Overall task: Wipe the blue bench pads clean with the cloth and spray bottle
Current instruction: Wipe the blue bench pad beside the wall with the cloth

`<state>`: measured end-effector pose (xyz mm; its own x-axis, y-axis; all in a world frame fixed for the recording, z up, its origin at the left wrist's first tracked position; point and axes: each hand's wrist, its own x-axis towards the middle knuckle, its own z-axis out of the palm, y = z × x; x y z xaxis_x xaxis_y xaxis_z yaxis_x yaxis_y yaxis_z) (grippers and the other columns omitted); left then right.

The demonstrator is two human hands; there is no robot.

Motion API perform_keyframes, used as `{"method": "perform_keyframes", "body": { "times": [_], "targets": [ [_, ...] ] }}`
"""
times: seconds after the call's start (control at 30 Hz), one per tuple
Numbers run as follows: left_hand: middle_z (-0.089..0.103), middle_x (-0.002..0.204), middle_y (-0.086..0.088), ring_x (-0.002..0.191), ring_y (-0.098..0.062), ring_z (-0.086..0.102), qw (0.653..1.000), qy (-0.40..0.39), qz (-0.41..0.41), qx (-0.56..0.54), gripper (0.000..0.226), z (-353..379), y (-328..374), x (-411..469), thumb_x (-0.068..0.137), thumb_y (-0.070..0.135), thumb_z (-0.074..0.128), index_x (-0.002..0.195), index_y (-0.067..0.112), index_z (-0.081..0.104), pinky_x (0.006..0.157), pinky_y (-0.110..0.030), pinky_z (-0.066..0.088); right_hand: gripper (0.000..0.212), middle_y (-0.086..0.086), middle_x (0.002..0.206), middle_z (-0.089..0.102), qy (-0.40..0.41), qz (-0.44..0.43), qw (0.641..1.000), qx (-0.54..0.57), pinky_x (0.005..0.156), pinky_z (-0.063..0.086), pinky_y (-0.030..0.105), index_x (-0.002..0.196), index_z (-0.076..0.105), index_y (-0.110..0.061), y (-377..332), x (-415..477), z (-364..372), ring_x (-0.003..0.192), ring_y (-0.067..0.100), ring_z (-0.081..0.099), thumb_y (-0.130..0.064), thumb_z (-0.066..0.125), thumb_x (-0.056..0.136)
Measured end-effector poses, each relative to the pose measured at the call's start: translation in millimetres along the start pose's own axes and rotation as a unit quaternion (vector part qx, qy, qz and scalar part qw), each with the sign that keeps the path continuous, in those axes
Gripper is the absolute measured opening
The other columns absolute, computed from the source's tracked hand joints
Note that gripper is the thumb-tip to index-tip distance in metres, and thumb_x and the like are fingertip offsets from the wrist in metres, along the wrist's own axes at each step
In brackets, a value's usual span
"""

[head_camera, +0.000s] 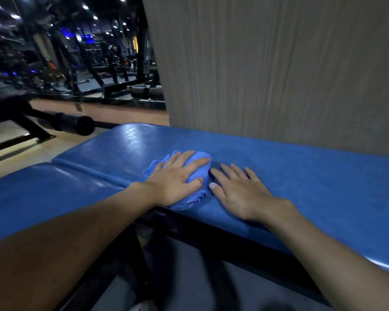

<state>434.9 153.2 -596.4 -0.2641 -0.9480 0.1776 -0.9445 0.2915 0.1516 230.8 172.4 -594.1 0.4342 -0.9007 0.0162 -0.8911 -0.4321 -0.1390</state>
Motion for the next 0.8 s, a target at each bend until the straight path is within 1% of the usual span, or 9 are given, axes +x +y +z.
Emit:
{"method": "perform_keyframes", "body": {
  "times": [0.07, 0.17, 0.23, 0.27, 0.4, 0.5, 0.63, 0.73, 0.8],
  "targets": [
    [0.016, 0.162, 0.008, 0.149, -0.019, 0.014, 1.000, 0.001, 0.001, 0.002, 0.082, -3.9, -19.7, 0.4, 0.071, 0.070, 0.015, 0.151, 0.053, 0.020, 0.116, -0.055, 0.023, 0.057, -0.001, 0.166, 0.004, -0.004, 0.002, 1.000, -0.012, 0.122, 0.000, 0.046, 0.157, 0.008, -0.036, 0.8, -3.8, 0.5, 0.153, 0.019, 0.000, -0.053, 0.014, 0.103],
    [0.018, 0.161, 0.007, 0.147, -0.017, 0.016, 1.000, -0.008, 0.010, 0.003, 0.081, -9.8, -46.2, 6.0, 0.072, 0.068, 0.016, 0.151, 0.051, 0.022, 0.116, -0.054, 0.025, 0.051, 0.001, 0.162, 0.020, 0.015, 0.021, 0.999, -0.023, 0.120, 0.011, 0.046, 0.151, 0.026, -0.038, -3.8, -2.4, -6.7, 0.149, 0.020, 0.015, -0.052, 0.025, 0.102],
    [0.018, 0.161, 0.006, 0.147, -0.018, 0.017, 1.000, -0.015, 0.007, 0.003, 0.082, -12.7, -65.2, 9.5, 0.072, 0.068, 0.016, 0.151, 0.050, 0.022, 0.116, -0.053, 0.024, 0.044, 0.002, 0.148, 0.038, 0.043, 0.032, 0.998, -0.029, 0.113, 0.022, 0.046, 0.139, 0.042, -0.035, -11.7, 8.5, -11.0, 0.139, 0.023, 0.032, -0.051, 0.030, 0.099],
    [0.018, 0.161, 0.006, 0.148, -0.018, 0.017, 1.000, -0.017, 0.003, 0.002, 0.082, -14.0, -74.8, 10.9, 0.072, 0.068, 0.016, 0.151, 0.050, 0.022, 0.116, -0.052, 0.024, 0.042, 0.001, 0.141, 0.042, 0.055, 0.032, 0.998, -0.021, 0.111, 0.024, 0.046, 0.134, 0.045, -0.033, -17.5, 16.1, -12.3, 0.135, 0.022, 0.036, -0.051, 0.031, 0.099],
    [0.019, 0.161, 0.008, 0.147, -0.019, 0.018, 1.000, -0.016, -0.017, -0.009, 0.080, -19.2, -110.8, 13.7, 0.071, 0.069, 0.018, 0.150, 0.053, 0.021, 0.116, -0.052, 0.025, 0.046, -0.002, 0.150, 0.036, 0.040, -0.002, 0.999, 0.037, 0.117, 0.015, 0.045, 0.142, 0.041, -0.030, -51.3, 53.4, -4.4, 0.143, 0.017, 0.026, -0.050, 0.033, 0.101],
    [0.018, 0.161, 0.009, 0.148, -0.019, 0.016, 0.999, -0.015, -0.035, -0.014, 0.080, -25.5, -138.5, 14.7, 0.070, 0.069, 0.018, 0.149, 0.055, 0.020, 0.117, -0.050, 0.023, 0.045, 0.002, 0.142, 0.040, 0.031, -0.001, 0.999, 0.039, 0.118, 0.014, 0.047, 0.133, 0.047, -0.026, -78.7, 82.5, 2.2, 0.139, 0.023, 0.030, -0.053, 0.033, 0.100],
    [0.012, 0.163, 0.011, 0.151, -0.021, 0.010, 0.997, -0.022, -0.069, -0.008, 0.081, -31.2, -182.1, 14.5, 0.069, 0.072, 0.017, 0.149, 0.057, 0.016, 0.119, -0.050, 0.019, 0.039, -0.002, 0.139, 0.045, 0.033, -0.044, 0.997, 0.059, 0.120, 0.009, 0.048, 0.127, 0.051, -0.024, -114.7, 121.0, 7.2, 0.140, 0.017, 0.029, -0.047, 0.030, 0.103],
    [0.015, 0.163, 0.010, 0.151, -0.018, 0.011, 0.996, -0.008, -0.090, -0.018, 0.078, -36.2, -216.4, 13.2, 0.071, 0.071, 0.021, 0.147, 0.059, 0.019, 0.119, -0.051, 0.019, 0.040, 0.002, 0.140, 0.045, 0.028, -0.060, 0.997, 0.040, 0.118, 0.015, 0.048, 0.130, 0.049, -0.026, -142.0, 150.6, 15.3, 0.137, 0.024, 0.035, -0.047, 0.029, 0.102],
    [0.017, 0.162, 0.011, 0.150, -0.017, 0.012, 0.994, 0.000, -0.109, -0.019, 0.076, -39.7, -240.3, 12.2, 0.071, 0.070, 0.023, 0.146, 0.059, 0.021, 0.118, -0.053, 0.019, 0.042, 0.004, 0.143, 0.042, 0.028, -0.074, 0.997, 0.024, 0.117, 0.017, 0.048, 0.135, 0.045, -0.029, -157.2, 168.4, 20.4, 0.137, 0.029, 0.033, -0.048, 0.030, 0.101]
  ]
}}
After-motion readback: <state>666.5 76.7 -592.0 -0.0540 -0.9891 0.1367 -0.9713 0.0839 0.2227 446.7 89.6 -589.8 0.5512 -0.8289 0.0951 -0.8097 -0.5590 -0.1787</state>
